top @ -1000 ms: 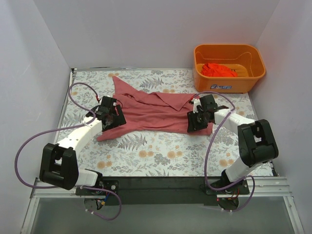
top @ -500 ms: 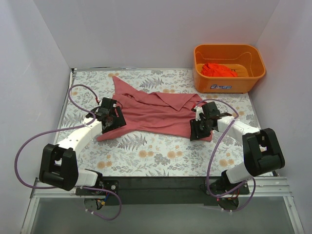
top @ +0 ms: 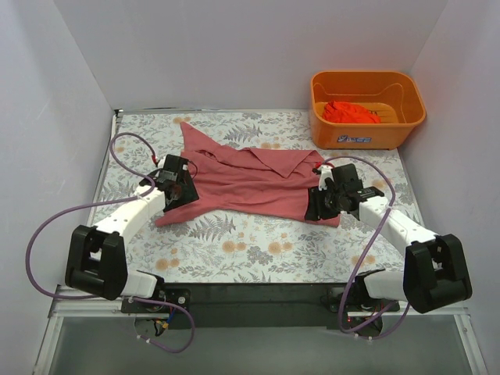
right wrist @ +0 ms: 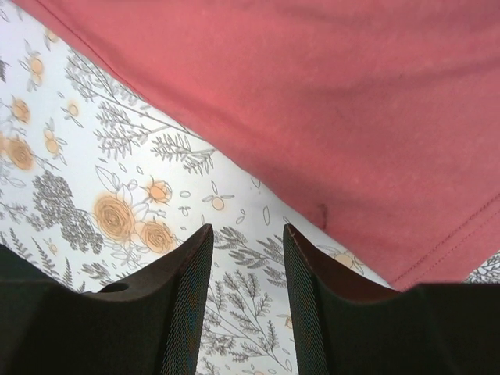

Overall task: Fold and stack the t-shirts
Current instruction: Flatten the tshirt out

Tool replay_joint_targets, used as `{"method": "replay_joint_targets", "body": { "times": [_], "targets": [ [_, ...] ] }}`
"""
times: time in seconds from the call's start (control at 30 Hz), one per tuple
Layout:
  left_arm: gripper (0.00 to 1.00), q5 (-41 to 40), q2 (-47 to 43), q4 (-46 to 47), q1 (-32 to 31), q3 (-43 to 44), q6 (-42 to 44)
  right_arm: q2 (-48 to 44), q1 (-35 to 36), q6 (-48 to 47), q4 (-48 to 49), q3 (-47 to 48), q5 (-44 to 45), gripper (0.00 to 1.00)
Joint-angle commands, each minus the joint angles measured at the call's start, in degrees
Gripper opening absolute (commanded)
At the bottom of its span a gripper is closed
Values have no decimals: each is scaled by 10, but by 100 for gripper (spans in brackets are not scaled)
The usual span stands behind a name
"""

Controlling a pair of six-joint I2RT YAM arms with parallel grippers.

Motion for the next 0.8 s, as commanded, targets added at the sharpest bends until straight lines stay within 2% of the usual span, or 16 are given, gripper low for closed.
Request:
{"method": "replay_joint_targets", "body": {
  "times": [0.0, 0.2, 0.27, 0.43, 0.53, 0.57, 0.6, 0.67, 0.77],
  "targets": [
    [63, -43, 18, 24, -3, 27, 15, -24, 2, 17, 46, -9, -14, 48],
    [58, -41, 100, 41, -2, 63, 13, -36, 2, 21, 72, -33, -37, 48],
    [54, -51, 126, 42, -2, 75, 12, -41, 2, 20, 75, -41, -40, 48],
    [49, -51, 156, 37, -2, 83, 10, -47, 2, 16, 82, -61, -45, 48],
    [35, -39, 155, 25, -3, 82, 2, -51, 2, 15, 83, -65, -42, 48],
    [22, -25, 150, 20, -4, 82, 2, -53, 2, 15, 84, -65, -41, 48],
    [16, -20, 139, 11, -8, 84, 0, -55, 2, 15, 84, -65, -40, 48],
    [11, -23, 121, -25, -16, 90, -13, -60, 2, 15, 85, -65, -37, 48],
    [10, -31, 82, -76, -44, 98, -48, -68, 2, 18, 88, -65, -36, 48]
  ]
}}
